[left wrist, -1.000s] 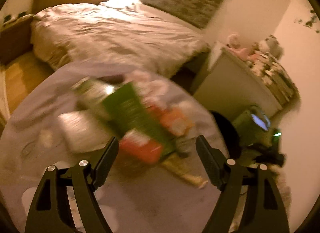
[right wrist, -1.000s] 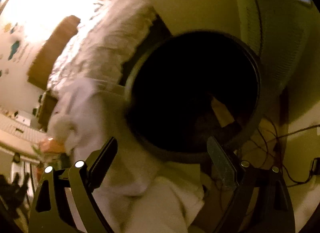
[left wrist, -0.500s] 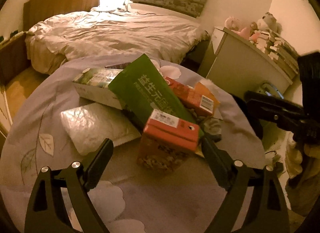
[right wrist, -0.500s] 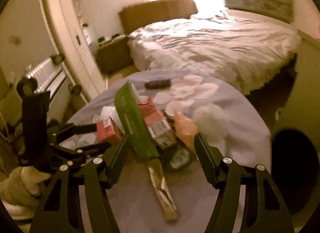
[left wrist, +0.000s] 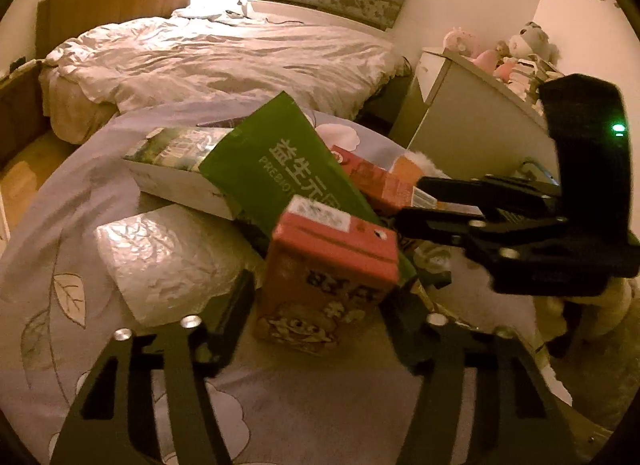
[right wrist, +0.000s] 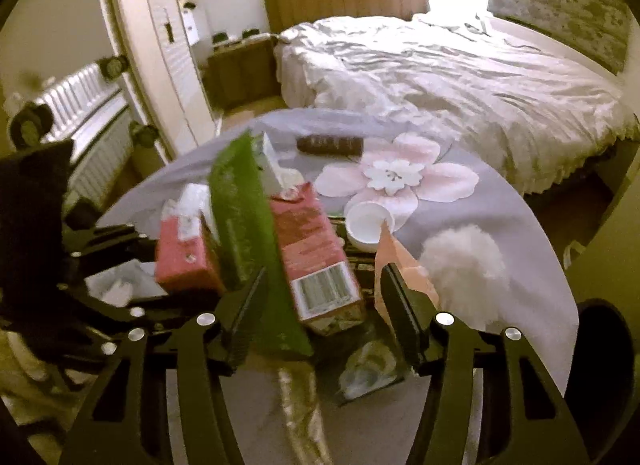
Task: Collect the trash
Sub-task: 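Grasp the red juice carton with the right tool while the left tool grasps the red Wangzai milk carton, then carry both red cartons over the black bin while both tools open to release them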
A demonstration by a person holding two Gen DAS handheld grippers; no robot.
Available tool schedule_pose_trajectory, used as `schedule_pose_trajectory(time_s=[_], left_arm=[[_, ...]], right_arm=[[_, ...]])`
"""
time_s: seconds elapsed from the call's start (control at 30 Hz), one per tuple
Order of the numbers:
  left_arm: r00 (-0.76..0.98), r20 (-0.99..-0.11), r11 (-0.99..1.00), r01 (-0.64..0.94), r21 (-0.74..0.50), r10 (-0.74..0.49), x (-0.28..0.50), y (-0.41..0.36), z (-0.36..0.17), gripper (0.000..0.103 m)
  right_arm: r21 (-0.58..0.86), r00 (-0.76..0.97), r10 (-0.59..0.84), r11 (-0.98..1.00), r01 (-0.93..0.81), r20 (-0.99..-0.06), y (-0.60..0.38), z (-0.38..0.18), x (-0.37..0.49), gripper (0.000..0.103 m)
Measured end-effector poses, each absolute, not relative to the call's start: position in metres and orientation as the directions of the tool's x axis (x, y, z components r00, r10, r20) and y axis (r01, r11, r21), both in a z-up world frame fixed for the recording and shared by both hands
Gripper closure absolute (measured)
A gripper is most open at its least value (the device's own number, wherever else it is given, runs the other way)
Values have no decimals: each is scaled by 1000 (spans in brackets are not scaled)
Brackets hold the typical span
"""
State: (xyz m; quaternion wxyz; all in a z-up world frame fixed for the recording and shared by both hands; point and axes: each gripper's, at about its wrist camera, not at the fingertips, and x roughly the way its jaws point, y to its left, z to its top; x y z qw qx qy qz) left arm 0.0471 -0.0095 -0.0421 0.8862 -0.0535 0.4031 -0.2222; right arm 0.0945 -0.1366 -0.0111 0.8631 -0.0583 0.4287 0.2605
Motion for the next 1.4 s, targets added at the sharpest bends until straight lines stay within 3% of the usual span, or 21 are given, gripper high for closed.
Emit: schedule_pose_trajectory(time_s=[0.07,0.3,0.63,0.77,1.0,1.2,1.4], left_arm=[[578,-685,894,341,-290,-443,47,-6,-42,45],[602,-648,884,324,-336,-467,41,6,-30,47],[636,-550,841,405,-358,-540,35,-10,34,47],[623,-520,811,476,-340,-584,42,-43,59,47],[545,-493,723,613,-317,-678,59,-130,81,47],[427,-514,635,693,-342,-744,72,-206,68,47],[322,-549,574,724,-381,-771,83,-273,42,47]], right_arm=[[127,482,401,854,-505,-779,-136,-17,100,61],[270,483,502,840,-471,-717,-156,-5,95,64],[566,605,648,741,-362,-462,-238,61,60,64],[615,698,598,736,-283,-395,-292,79,44,64],[616,822,422,780,-114,-383,-381,86,13,64],[606,865,253,792,73,-433,-455,65,-14,64],[610,850,170,765,205,-498,-500,28,-25,64]])
